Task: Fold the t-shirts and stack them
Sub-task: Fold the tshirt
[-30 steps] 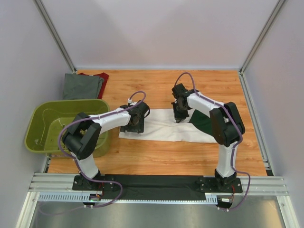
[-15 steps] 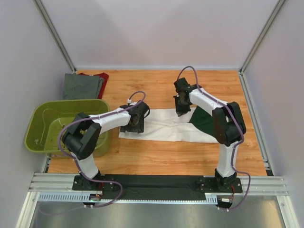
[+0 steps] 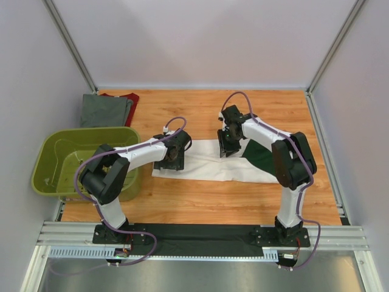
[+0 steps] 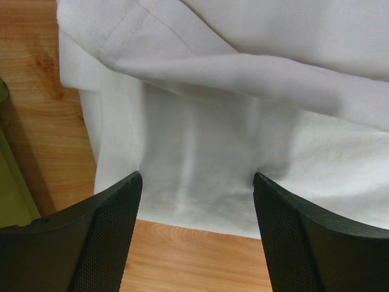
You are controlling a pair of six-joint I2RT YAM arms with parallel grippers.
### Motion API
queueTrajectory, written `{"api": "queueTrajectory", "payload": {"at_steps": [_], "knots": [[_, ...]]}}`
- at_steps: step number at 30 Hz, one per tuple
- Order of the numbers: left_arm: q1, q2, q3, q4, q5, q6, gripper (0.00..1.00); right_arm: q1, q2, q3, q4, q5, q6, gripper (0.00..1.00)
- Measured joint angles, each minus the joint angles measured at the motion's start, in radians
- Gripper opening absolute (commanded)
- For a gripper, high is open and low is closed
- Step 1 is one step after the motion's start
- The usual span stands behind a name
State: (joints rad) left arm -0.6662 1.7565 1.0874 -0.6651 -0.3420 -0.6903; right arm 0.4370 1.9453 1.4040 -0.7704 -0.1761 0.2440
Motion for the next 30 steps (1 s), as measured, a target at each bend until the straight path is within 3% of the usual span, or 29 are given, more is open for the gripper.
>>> {"api": "queueTrajectory", "payload": {"at_steps": [7, 15, 17, 18, 19, 30], "knots": [[0.000, 0.001, 0.000, 0.000, 0.000, 0.000, 0.80, 0.023, 0.003, 0.000, 0.005, 0.014, -0.016, 0.34], [0.000, 0.002, 0.000, 0.000, 0.000, 0.000, 0.81, 0.032, 0.029, 0.000, 0.005, 0.048, -0.032, 0.23], [0.000, 0.002, 0.000, 0.000, 0.000, 0.000, 0.81, 0.032, 0.037, 0.000, 0.004, 0.056, -0.034, 0.16], [0.000, 0.002, 0.000, 0.000, 0.000, 0.000, 0.81, 0.034, 0.041, 0.000, 0.003, 0.061, -0.036, 0.04], [0.000, 0.002, 0.000, 0.000, 0.000, 0.000, 0.80, 0.034, 0.043, 0.000, 0.004, 0.068, -0.038, 0.00], [0.000, 0.002, 0.000, 0.000, 0.000, 0.000, 0.81, 0.038, 0.045, 0.084, -0.045, 0.157, -0.040, 0.00]]}}
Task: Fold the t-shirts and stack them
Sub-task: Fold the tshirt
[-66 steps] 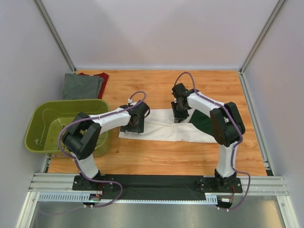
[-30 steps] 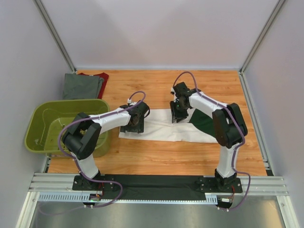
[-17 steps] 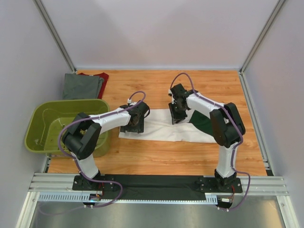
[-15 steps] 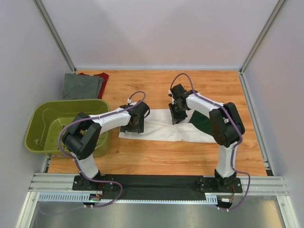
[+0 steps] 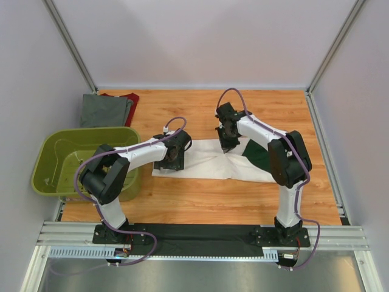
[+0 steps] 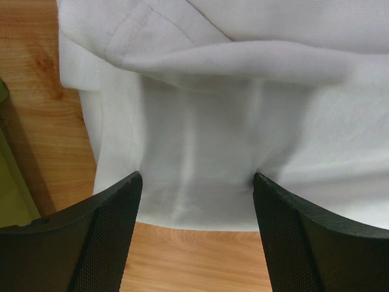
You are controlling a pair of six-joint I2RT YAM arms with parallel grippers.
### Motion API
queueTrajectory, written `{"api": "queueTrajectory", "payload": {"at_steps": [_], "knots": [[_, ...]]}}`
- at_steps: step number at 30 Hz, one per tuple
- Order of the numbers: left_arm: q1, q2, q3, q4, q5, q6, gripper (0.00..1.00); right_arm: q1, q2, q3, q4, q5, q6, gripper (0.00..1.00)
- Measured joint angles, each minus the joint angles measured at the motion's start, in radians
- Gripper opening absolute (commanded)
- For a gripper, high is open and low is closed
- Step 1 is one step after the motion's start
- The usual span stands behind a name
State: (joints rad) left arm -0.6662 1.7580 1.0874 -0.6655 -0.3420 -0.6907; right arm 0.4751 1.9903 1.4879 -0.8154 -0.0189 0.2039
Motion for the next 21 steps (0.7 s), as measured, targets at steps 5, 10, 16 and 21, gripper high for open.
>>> {"api": "queueTrajectory", "payload": {"at_steps": [5, 10, 16, 21], "knots": [[0.000, 0.000, 0.000, 0.000, 0.000, 0.000, 0.81, -0.008, 0.000, 0.028, -0.012, 0.019, 0.000, 0.00], [0.000, 0.000, 0.000, 0.000, 0.000, -0.001, 0.81, -0.012, 0.003, 0.049, -0.021, 0.019, 0.000, 0.01], [0.000, 0.000, 0.000, 0.000, 0.000, -0.002, 0.80, -0.016, 0.011, 0.058, -0.029, 0.026, -0.006, 0.32], [0.000, 0.000, 0.000, -0.001, 0.000, -0.003, 0.81, -0.027, 0.021, 0.057, -0.041, 0.032, -0.011, 0.37]]}}
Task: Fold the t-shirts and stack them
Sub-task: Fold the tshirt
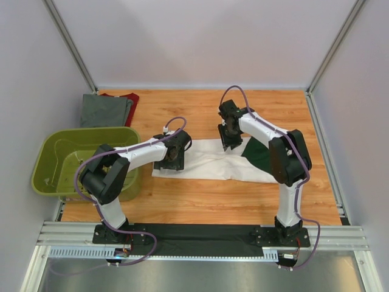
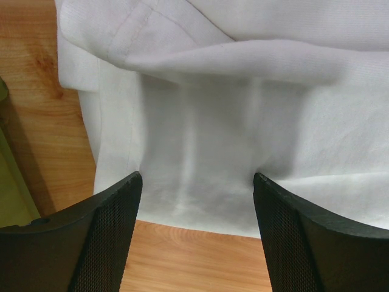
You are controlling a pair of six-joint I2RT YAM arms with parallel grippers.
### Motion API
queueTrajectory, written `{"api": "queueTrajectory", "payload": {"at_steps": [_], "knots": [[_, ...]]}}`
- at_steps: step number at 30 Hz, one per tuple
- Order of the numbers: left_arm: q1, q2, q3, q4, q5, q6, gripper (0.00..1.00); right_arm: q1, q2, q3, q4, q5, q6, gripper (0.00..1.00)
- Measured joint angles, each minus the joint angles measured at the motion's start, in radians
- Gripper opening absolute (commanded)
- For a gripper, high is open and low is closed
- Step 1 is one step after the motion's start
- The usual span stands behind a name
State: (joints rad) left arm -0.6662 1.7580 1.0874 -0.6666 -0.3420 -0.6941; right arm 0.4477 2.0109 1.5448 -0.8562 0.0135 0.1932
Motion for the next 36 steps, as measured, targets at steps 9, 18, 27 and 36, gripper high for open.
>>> {"api": "queueTrajectory", "payload": {"at_steps": [9, 18, 27, 36], "knots": [[0.000, 0.000, 0.000, -0.002, 0.000, -0.004, 0.80, -0.023, -0.116, -0.127, 0.013, -0.032, -0.011, 0.36], [0.000, 0.000, 0.000, -0.006, -0.002, -0.016, 0.81, -0.024, -0.229, -0.174, 0.050, -0.084, -0.009, 0.10], [0.000, 0.006, 0.010, -0.017, -0.003, -0.019, 0.80, -0.024, -0.146, -0.223, 0.071, -0.093, -0.010, 0.00], [0.000, 0.018, 0.025, -0.035, -0.004, -0.019, 0.81, -0.060, -0.042, -0.173, 0.071, 0.000, 0.079, 0.00]]}}
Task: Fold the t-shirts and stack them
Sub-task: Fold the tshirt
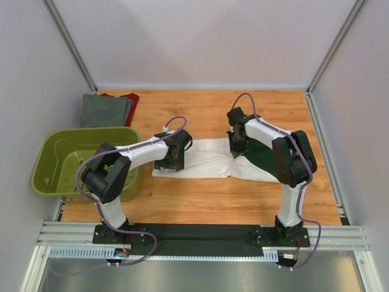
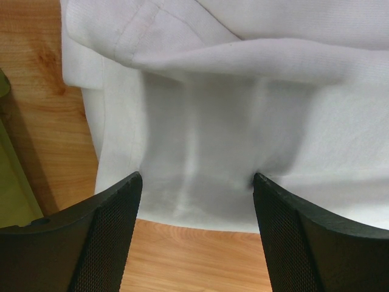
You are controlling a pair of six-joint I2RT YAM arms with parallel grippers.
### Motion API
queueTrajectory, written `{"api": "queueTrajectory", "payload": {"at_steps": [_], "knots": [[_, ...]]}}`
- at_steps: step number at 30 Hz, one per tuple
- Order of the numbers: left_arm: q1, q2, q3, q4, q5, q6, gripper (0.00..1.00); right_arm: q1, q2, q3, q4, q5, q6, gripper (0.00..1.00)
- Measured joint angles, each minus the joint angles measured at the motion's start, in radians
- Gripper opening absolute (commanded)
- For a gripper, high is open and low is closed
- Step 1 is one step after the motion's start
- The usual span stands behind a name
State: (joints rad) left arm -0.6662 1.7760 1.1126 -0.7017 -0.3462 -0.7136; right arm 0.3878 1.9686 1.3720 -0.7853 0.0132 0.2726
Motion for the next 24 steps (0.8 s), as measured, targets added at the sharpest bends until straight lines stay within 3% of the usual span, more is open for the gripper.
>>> {"api": "queueTrajectory", "payload": {"at_steps": [6, 8, 12, 19, 21, 24], "knots": [[0.000, 0.003, 0.005, -0.005, 0.000, 0.000, 0.81, -0.005, 0.004, 0.006, -0.005, -0.003, 0.034, 0.01], [0.000, 0.008, 0.015, -0.017, -0.002, 0.001, 0.80, -0.006, 0.006, 0.011, -0.010, -0.013, 0.033, 0.07], [0.000, 0.020, 0.056, -0.097, -0.028, 0.016, 0.82, -0.012, -0.009, 0.017, -0.019, -0.064, 0.015, 0.30], [0.002, 0.021, 0.294, -0.228, -0.063, 0.070, 0.83, -0.069, -0.198, 0.048, -0.068, -0.107, 0.025, 0.41], [0.002, 0.021, 0.343, -0.214, -0.056, 0.088, 0.82, -0.125, -0.240, 0.050, -0.074, -0.111, 0.056, 0.56], [0.002, 0.029, 0.365, -0.174, -0.027, 0.136, 0.82, -0.236, -0.298, -0.009, -0.071, -0.086, 0.132, 0.70]]}}
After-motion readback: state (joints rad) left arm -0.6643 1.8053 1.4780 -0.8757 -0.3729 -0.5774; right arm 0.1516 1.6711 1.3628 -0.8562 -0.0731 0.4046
